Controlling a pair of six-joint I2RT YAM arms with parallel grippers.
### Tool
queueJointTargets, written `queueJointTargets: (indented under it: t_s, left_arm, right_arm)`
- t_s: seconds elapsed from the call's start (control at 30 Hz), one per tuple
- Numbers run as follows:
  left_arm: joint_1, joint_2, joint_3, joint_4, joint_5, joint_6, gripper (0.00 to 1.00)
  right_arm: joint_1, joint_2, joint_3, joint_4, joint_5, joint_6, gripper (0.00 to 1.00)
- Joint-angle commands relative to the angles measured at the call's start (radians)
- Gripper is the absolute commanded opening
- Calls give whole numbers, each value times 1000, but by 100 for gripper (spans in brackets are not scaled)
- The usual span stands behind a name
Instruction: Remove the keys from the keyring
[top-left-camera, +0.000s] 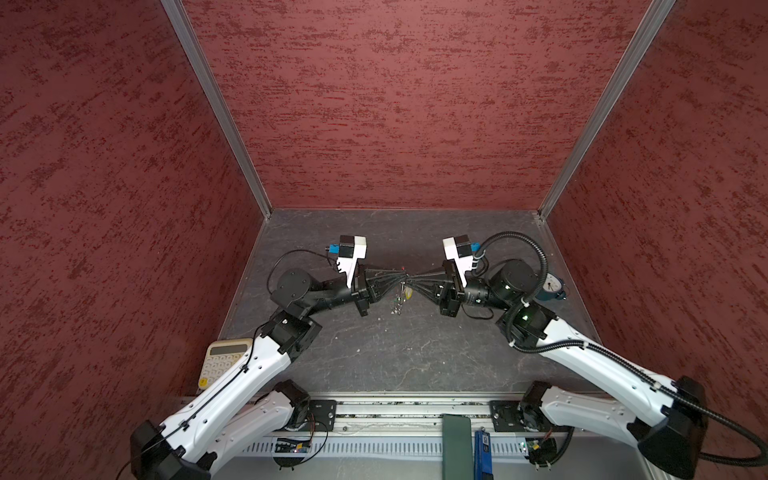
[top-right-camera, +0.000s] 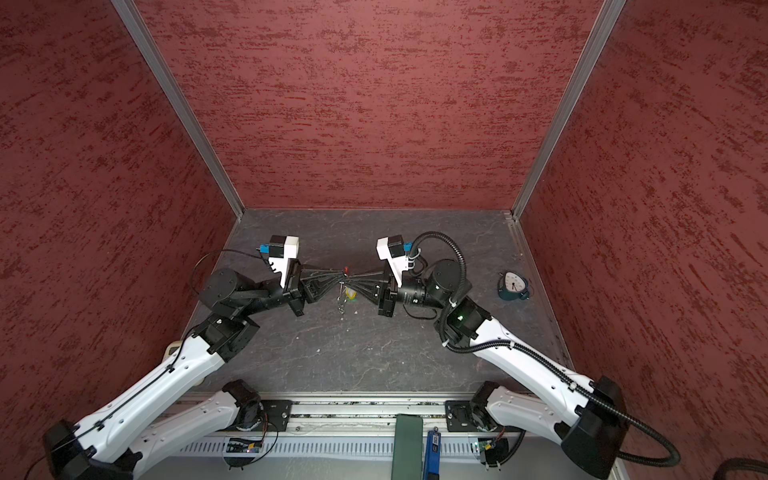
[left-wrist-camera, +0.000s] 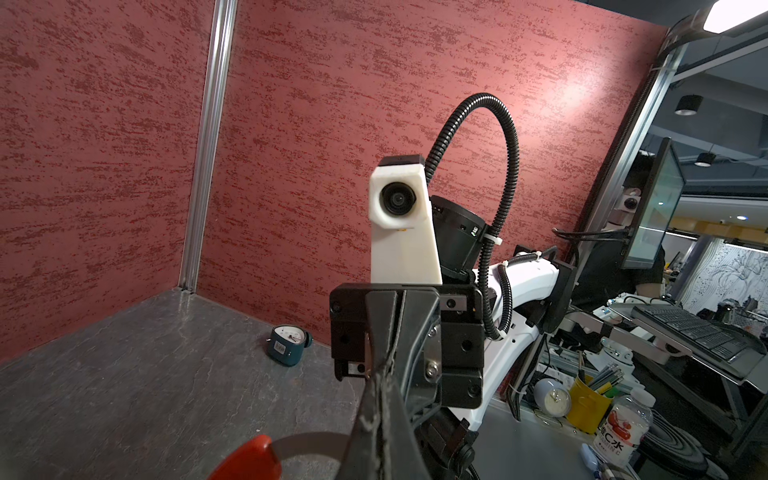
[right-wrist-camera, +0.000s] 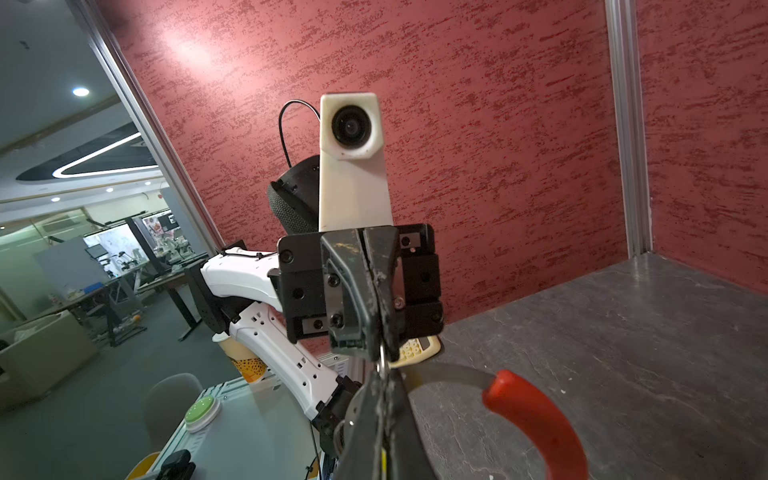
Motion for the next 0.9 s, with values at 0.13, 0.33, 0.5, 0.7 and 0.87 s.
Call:
queueJointTargets:
  t_s: [0.13, 0.33, 0.5, 0.7, 0.87]
  left_arm:
    - [0, -17, 15, -49, -32, 13, 22]
    - [1, -44, 53, -205, -42, 34, 72]
    - [4, -35, 107, -358, -12, 62, 84]
    - [25, 8, 202, -571, 34, 91, 77]
    - [33, 74, 291, -727, 117, 122, 47]
  right_arm:
    - [-5, -35, 64, -117, 28, -55, 0]
    - [-5, -55, 156, -451, 73, -193, 0]
    - [-5, -51, 210, -626, 103, -283, 0]
    - [-5, -40, 273, -770, 94, -367, 0]
    - [-5, -32, 295, -802, 68, -395, 0]
